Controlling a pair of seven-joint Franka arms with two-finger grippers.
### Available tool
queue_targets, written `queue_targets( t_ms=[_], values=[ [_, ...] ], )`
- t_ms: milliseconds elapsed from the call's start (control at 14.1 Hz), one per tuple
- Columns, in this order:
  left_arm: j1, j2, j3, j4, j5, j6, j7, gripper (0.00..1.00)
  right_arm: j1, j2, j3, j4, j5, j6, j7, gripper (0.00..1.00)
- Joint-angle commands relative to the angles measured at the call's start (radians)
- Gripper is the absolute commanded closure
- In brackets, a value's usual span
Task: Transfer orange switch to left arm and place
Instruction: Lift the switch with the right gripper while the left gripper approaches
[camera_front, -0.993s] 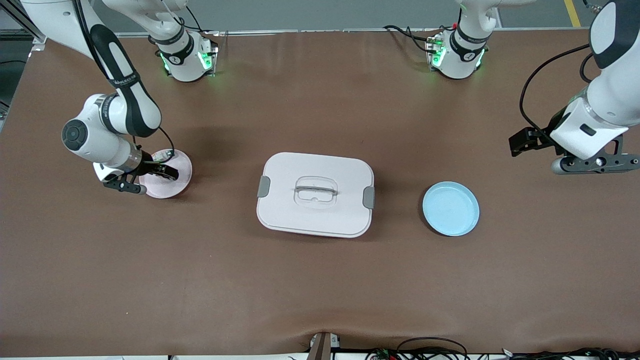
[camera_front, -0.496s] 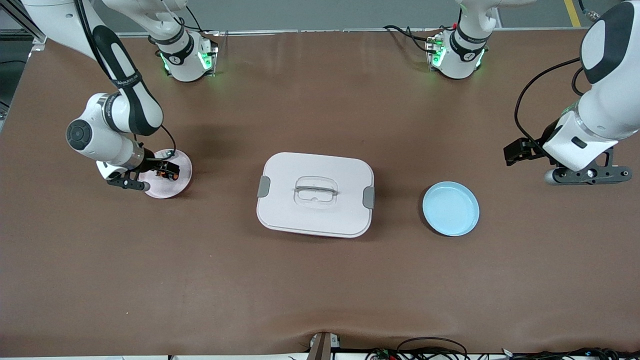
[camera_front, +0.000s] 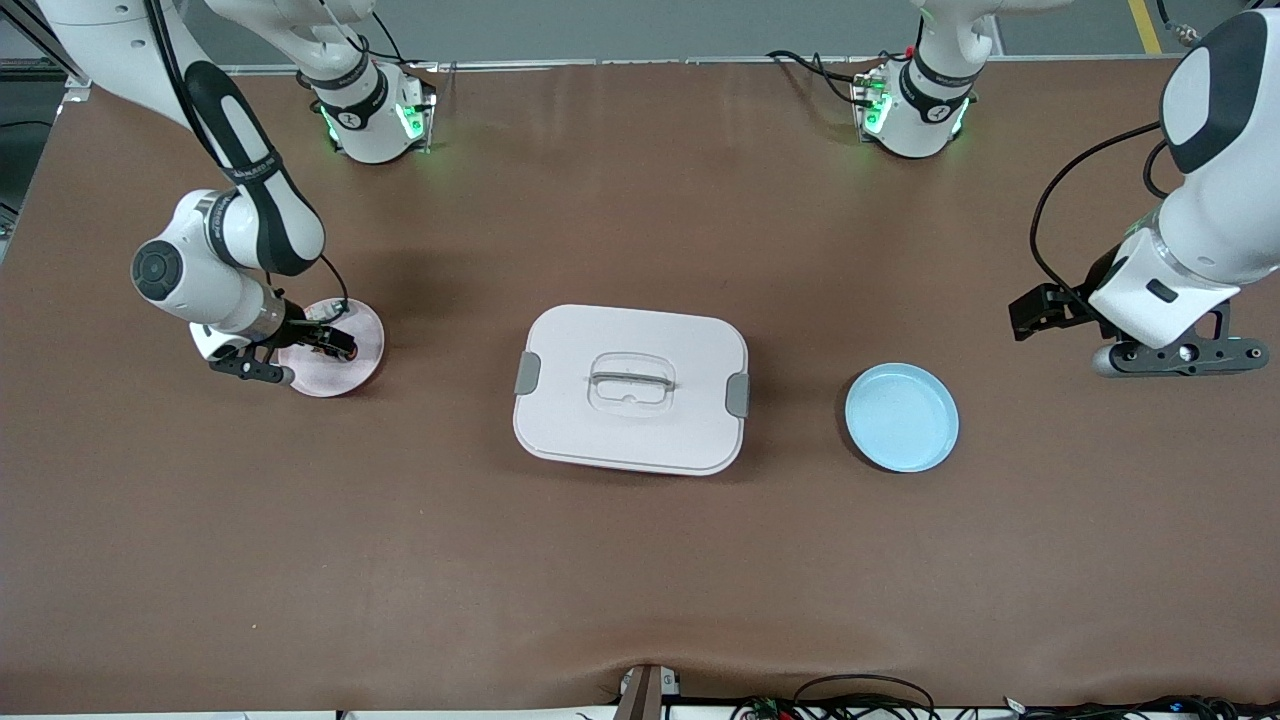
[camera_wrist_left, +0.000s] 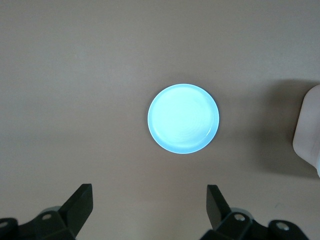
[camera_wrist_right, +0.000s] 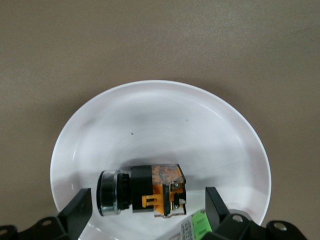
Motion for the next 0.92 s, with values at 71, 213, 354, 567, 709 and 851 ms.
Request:
queue_targets(
  t_ms=[71,213,354,567,709,851],
  values=[
    [-0.001,0.017,-0.005,0.007,0.009,0.02,-0.013,0.0,-0.011,0.023,0.008,-0.012,-0.004,0.045,0.007,0.0],
    [0.0,0.015,-0.007,0.007,0.009,0.02,-0.015,0.0,-0.01,0.029,0.008,-0.011,-0.001,0.046,0.007,0.0],
    [0.0,0.012,-0.005,0.004,0.009,0.018,-0.015,0.0,-0.008,0.032,0.008,-0.011,0.001,0.057,0.009,0.0],
    [-0.001,0.012,-0.007,0.001,0.009,0.018,-0.015,0.0,-0.008,0.036,0.01,-0.012,0.001,0.068,0.012,0.0],
    [-0.001,0.012,-0.007,-0.002,0.009,0.017,-0.015,0.0,-0.008,0.038,0.01,-0.012,0.001,0.066,0.012,0.03],
    [-0.001,0.009,-0.007,-0.002,0.009,0.009,-0.015,0.0,-0.005,0.038,0.01,-0.012,0.001,0.066,0.012,0.18]
  ],
)
